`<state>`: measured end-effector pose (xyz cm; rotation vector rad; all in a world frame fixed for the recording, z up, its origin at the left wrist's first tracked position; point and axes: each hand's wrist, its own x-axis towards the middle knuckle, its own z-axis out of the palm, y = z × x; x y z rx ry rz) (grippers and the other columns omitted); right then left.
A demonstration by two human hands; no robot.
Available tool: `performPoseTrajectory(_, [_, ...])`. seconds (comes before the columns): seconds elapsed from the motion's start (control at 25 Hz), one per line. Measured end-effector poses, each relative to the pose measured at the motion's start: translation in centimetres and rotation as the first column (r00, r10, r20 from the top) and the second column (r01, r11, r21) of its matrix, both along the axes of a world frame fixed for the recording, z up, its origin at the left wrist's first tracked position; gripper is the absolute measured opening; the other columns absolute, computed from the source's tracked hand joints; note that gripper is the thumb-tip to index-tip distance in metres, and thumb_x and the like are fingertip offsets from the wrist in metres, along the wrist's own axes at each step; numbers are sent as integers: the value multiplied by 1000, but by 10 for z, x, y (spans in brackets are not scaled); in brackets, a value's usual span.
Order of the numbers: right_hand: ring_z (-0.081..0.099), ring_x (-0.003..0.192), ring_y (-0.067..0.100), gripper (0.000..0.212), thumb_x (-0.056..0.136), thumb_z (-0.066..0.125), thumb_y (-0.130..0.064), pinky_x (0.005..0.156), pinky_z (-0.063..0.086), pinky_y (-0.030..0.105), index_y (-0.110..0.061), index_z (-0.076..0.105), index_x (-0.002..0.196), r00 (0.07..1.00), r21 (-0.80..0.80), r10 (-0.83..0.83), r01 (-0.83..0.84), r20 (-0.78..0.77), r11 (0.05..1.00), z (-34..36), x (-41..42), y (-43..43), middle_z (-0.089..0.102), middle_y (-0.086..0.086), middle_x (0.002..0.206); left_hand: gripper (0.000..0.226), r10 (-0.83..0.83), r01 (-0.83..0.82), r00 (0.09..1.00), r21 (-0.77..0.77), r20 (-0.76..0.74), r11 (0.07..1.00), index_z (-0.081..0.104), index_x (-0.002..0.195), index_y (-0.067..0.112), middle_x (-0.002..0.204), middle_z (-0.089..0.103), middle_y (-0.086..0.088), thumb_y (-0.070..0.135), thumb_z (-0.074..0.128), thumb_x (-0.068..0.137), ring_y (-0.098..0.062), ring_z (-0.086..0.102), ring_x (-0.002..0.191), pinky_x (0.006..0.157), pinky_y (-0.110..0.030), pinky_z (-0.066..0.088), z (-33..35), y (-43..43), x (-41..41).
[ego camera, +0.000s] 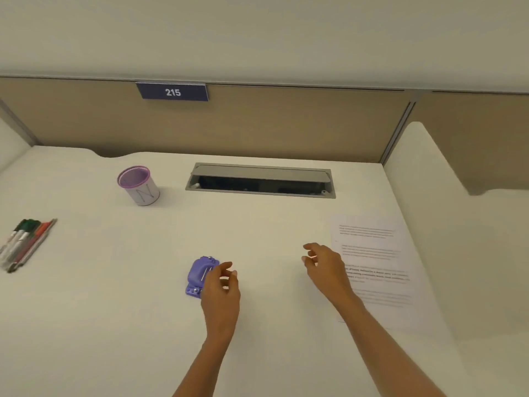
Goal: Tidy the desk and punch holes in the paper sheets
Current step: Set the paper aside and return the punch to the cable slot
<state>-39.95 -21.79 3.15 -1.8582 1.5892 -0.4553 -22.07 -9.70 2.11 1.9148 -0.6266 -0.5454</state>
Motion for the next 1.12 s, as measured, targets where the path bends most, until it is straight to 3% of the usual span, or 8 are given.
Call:
performPoseTrajectory(0.16, [62,106,17,34,93,58,-24,89,47,27,-26,60,127,953,107,280,-292,112,950,-16,103,23,64,4,120,30,214,-195,972,175,-95,965,55,117,15,114,62,-7,26,62,90,-21,58,89,79,-34,46,-14,39,63])
performPoseTrajectory(0.36, [49,125,22,44,95,54,-18,106,41,32,-29,50,137,883,149,457,-468,104,871,-32,183,39,53,6,135,44,39,15,988,339,-151,941,57,120,16,117,61,-8,37,69,83,-20,57,86,74,-31,46,-27,27,96])
performPoseTrajectory(0.48, [49,122,21,40,91,55,-16,102,45,33,-31,55,128,885,144,458,-466,84,873,-39,196,40,53,4,131,19,-24,66,993,366,-118,928,64,90,20,93,67,-7,37,68,81,-22,61,73,67,-35,51,-29,16,106])
performPoseTrajectory(0.6, [55,108,21,25,88,58,-13,88,47,26,-26,58,109,906,122,404,-419,126,900,-34,190,35,58,6,116,7,-111,129,991,363,-72,923,65,82,28,86,67,-3,30,67,77,-22,61,71,62,-32,49,-26,15,112])
performPoseTrajectory(0.76, [61,108,14,12,88,63,-14,87,54,24,-21,57,95,911,90,344,-372,229,924,-28,162,45,62,-1,114,18,-340,280,916,272,211,921,66,102,26,105,59,7,23,67,84,-12,55,89,70,-15,39,-28,32,124])
performPoseTrajectory(0.92, [60,106,9,27,88,63,-10,83,53,16,-24,55,111,913,-92,356,-344,201,935,-41,143,73,60,-5,115,18,-497,403,745,294,445,867,67,103,23,120,61,7,17,65,86,-15,59,102,76,-15,45,-40,41,138])
performPoseTrajectory(1.0, [60,106,8,32,88,60,-9,87,53,19,-22,54,117,919,-118,328,-309,217,944,-48,142,83,59,-6,116,26,-517,429,736,290,436,855,63,112,23,128,59,8,15,63,87,-16,61,109,82,-20,48,-42,42,142])
performPoseTrajectory(1.12, [62,107,7,35,91,55,-8,93,51,21,-18,54,124,939,-113,266,-247,218,962,-51,149,92,63,-9,120,47,-501,436,818,265,282,860,43,133,26,131,58,10,15,59,90,-16,61,114,92,-25,47,-36,42,143])
